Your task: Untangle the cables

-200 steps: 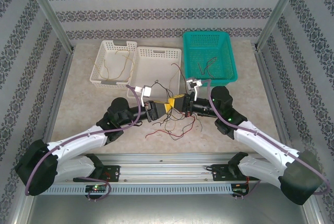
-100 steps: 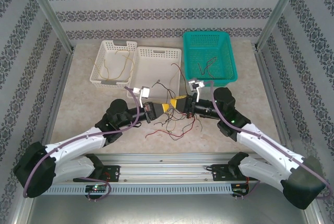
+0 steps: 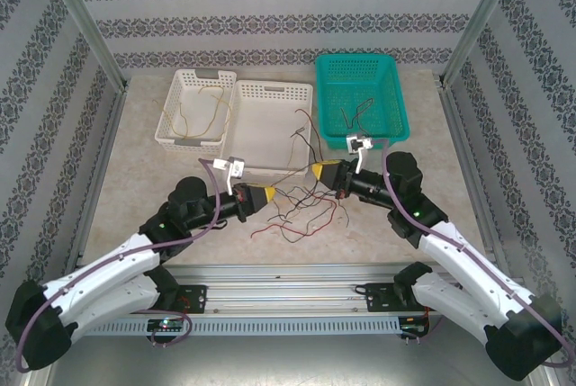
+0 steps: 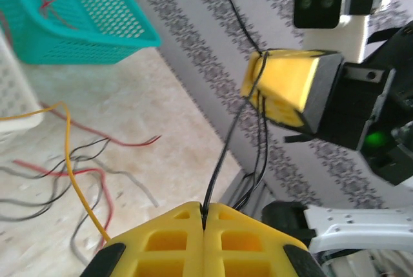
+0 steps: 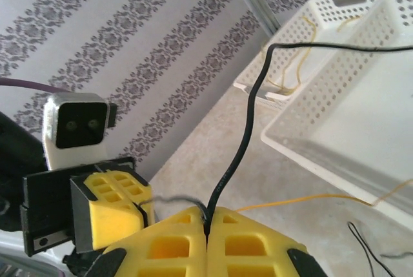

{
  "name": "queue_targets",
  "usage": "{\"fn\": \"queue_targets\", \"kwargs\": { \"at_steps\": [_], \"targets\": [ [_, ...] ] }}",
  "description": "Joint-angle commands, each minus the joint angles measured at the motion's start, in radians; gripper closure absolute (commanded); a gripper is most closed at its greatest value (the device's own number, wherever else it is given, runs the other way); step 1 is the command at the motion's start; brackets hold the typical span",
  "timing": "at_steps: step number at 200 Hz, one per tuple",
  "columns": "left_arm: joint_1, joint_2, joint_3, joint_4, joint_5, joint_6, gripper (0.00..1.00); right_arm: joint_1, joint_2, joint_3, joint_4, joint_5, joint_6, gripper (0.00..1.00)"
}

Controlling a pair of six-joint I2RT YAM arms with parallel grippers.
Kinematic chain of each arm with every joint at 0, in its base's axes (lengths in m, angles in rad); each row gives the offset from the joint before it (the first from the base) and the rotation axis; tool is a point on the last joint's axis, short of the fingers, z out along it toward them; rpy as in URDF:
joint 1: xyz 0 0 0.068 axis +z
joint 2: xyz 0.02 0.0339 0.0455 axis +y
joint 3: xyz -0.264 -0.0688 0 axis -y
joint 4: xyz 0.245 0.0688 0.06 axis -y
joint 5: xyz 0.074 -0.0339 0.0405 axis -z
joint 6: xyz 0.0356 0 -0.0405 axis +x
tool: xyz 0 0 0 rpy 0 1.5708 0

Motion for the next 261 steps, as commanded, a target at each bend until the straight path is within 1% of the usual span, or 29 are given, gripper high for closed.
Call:
{"fn": "queue_targets", "kwargs": {
  "at_steps": [1,8,12,28,37,59,74,83,90,98,113,125,134,146,164,181,199,207,227,261],
  "targets": [
    [-0.012,-0.089,0.082,-0.252,-0.095,0.117,1.0,-0.039,-0.05,-0.002,-0.13,0.118,-0.067,0.89],
    [-0.012,-0.114,0.102,-0.306,-0.119,0.135,1.0,-0.059,-0.057,-0.002,-0.161,0.141,-0.073,0.81],
    [-0.012,-0.126,0.114,-0.335,-0.131,0.144,1.0,-0.072,-0.059,-0.006,-0.176,0.147,-0.072,0.78],
    [-0.011,-0.159,0.151,-0.419,-0.16,0.17,1.0,-0.126,-0.07,-0.038,-0.165,0.103,-0.05,0.76],
    [-0.011,-0.166,0.163,-0.448,-0.161,0.176,1.0,-0.141,-0.072,-0.054,-0.153,0.076,-0.039,0.73],
    [-0.011,-0.17,0.174,-0.484,-0.157,0.181,1.0,-0.148,-0.078,-0.074,-0.149,0.065,-0.034,0.6],
    [-0.011,-0.167,0.178,-0.482,-0.155,0.18,1.0,-0.145,-0.064,-0.095,-0.085,-0.011,-0.007,0.6],
    [-0.011,-0.16,0.187,-0.477,-0.15,0.177,1.0,-0.134,-0.047,-0.108,-0.038,-0.044,0.015,0.58],
    [-0.011,-0.153,0.198,-0.471,-0.143,0.176,1.0,-0.113,-0.032,-0.123,0.013,-0.053,0.032,0.55],
    [-0.011,-0.143,0.215,-0.464,-0.132,0.173,1.0,-0.077,-0.013,-0.134,0.059,-0.052,0.033,0.51],
    [-0.012,-0.13,0.247,-0.446,-0.112,0.16,1.0,0.001,0.025,-0.131,0.086,-0.023,0.011,0.48],
    [-0.013,-0.128,0.269,-0.433,-0.107,0.147,1.0,0.061,0.064,-0.128,0.135,-0.024,0.005,0.45],
    [-0.012,-0.128,0.283,-0.426,-0.099,0.142,1.0,0.094,0.091,-0.119,0.144,0.004,0.003,0.45],
    [-0.012,-0.129,0.299,-0.42,-0.079,0.142,1.0,0.112,0.136,-0.116,0.159,0.038,0.016,0.45],
    [-0.012,-0.139,0.307,-0.425,-0.064,0.145,1.0,0.105,0.209,-0.108,0.177,0.075,0.065,0.45],
    [-0.012,-0.152,0.305,-0.435,-0.044,0.152,1.0,0.104,0.277,-0.108,0.232,0.095,0.129,0.45],
    [-0.012,-0.167,0.296,-0.435,-0.019,0.155,1.0,0.104,0.351,-0.105,0.313,0.099,0.199,0.42],
    [-0.013,-0.173,0.294,-0.435,-0.017,0.155,1.0,0.102,0.383,-0.093,0.318,0.115,0.236,0.43],
    [-0.013,-0.182,0.295,-0.433,-0.007,0.156,1.0,0.102,0.487,-0.06,0.356,0.101,0.324,0.46],
    [-0.014,-0.185,0.287,-0.411,0.012,0.15,1.0,0.12,0.625,-0.031,0.56,0.063,0.476,0.43]
  ]
}}
